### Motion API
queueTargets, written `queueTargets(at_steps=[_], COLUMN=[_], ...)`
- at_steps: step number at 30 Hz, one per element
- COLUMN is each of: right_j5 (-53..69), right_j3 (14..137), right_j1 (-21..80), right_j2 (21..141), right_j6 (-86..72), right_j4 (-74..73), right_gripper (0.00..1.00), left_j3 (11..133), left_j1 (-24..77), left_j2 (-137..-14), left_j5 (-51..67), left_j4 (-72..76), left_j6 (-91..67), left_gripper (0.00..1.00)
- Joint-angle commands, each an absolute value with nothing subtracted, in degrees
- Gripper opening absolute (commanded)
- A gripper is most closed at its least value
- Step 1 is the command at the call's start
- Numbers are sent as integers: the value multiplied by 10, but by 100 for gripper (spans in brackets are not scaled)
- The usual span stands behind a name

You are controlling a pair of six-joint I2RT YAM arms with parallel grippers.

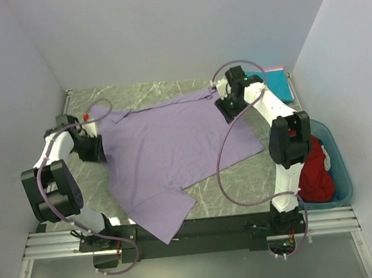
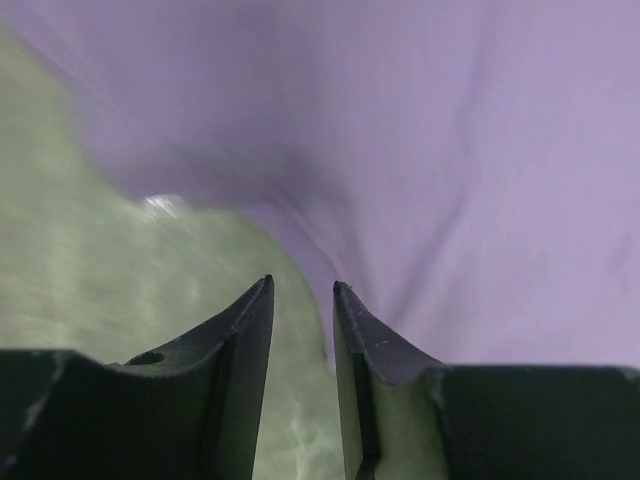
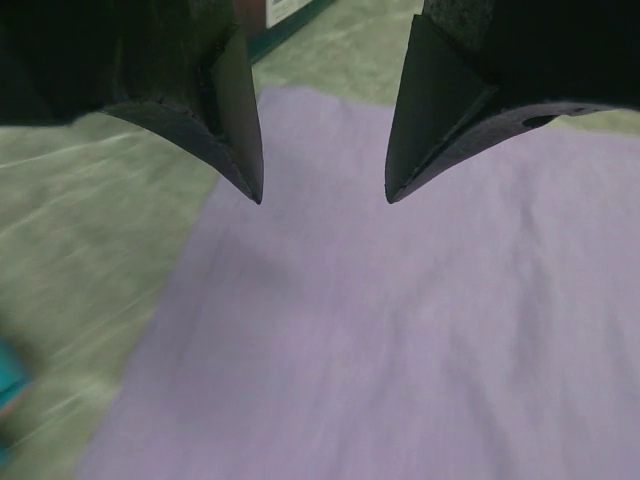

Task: Fold and stack the t-shirts
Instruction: Flatten the tshirt out

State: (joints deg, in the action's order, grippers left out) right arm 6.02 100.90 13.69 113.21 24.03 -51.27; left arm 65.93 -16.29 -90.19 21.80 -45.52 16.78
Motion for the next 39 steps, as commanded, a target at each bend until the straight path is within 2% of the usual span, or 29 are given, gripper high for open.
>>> queueTargets(at_steps=[1, 6, 15, 24, 32, 39], right_j5=[56, 31, 2, -11, 19, 57], right_j3=[965, 932, 897, 810, 730, 668], right_j1=[140, 140, 141, 144, 177, 192], right_j2=[1125, 1150, 1185, 1144, 1073, 1027], right_j6=[265, 270, 267, 266, 258, 268], right_j4=[-539, -519, -519, -519, -536, -570], right_gripper=[58, 53, 50, 50, 50, 50], left_j3=[601, 550, 503, 463, 542, 602], left_j1=[-147, -113, -97, -99, -163, -171], left_j2=[-853, -849, -894, -910, -960, -937], left_j5=[243, 204, 83, -19, -47, -26], left_j4=[-518, -533, -491, -445, -439, -499], left_j6=[248, 284, 301, 323, 352, 401], left_gripper=[35, 34, 28, 26, 23, 26])
